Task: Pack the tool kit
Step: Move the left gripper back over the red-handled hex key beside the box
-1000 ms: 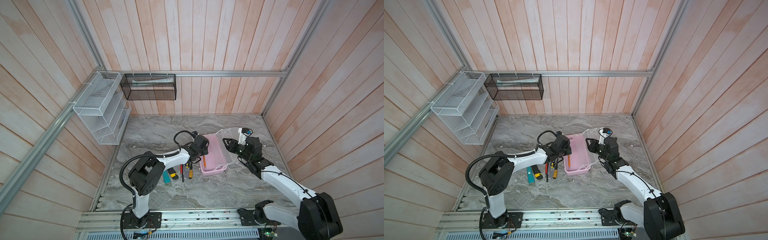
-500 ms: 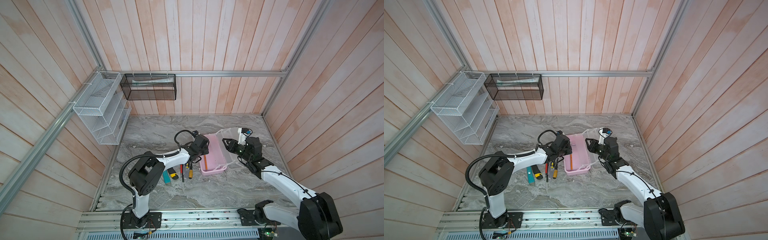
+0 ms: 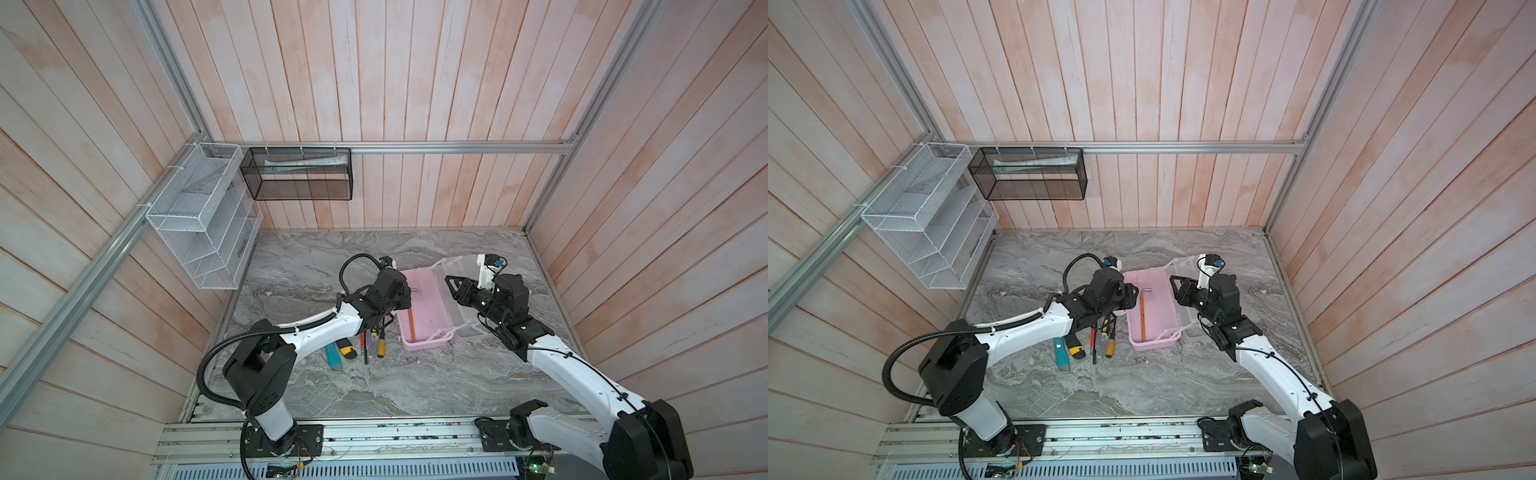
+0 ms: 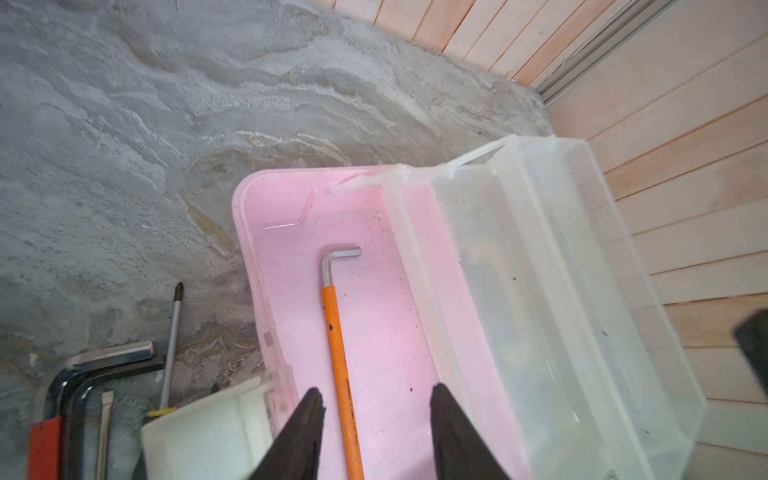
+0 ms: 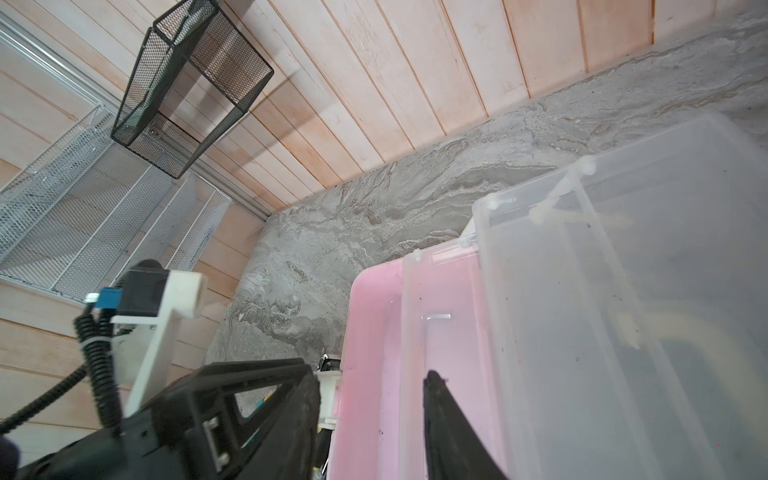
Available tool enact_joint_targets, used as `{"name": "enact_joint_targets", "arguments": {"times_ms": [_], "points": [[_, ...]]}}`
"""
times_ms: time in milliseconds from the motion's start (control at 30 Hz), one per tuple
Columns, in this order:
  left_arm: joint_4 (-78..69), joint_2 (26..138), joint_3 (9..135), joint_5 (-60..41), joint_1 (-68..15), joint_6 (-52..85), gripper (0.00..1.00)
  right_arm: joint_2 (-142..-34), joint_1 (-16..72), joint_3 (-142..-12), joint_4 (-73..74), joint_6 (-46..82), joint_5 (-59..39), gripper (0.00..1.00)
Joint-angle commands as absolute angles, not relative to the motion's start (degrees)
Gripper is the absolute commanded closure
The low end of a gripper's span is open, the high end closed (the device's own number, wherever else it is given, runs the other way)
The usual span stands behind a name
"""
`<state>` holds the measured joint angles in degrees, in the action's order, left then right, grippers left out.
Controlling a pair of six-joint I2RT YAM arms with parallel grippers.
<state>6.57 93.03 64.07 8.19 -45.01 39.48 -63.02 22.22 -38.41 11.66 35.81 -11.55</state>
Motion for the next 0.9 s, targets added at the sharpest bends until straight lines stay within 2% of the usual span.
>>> {"name": "enact_joint_targets", "arguments": {"times_ms": [0, 167, 500, 767, 867], "points": [[6.5, 89.4, 60.9, 9.9, -44.6, 35.9, 0.49, -64.2, 23.8, -41.7, 7.3, 32.3, -8.2, 0.57], [9.1, 84.6, 56.8, 11.4, -42.5, 33.9, 0.46, -66.0, 26.6, -43.8, 4.5, 30.1, -4.2, 0.53], [11.2, 78.2, 47.6, 10.4, -36.8, 35.8, 0.47, -66.9, 30.0, -45.0, 2.7, 29.1, -1.0, 0.53], [8.3, 81.0, 44.3, 9.3, -36.3, 37.2, 0.5, -69.7, 30.9, -45.3, 3.1, 28.7, -1.0, 0.54], [7.4, 83.0, 44.0, 8.6, -35.9, 37.2, 0.54, -69.4, 31.0, -43.7, 4.7, 29.8, -1.2, 0.54]]}}
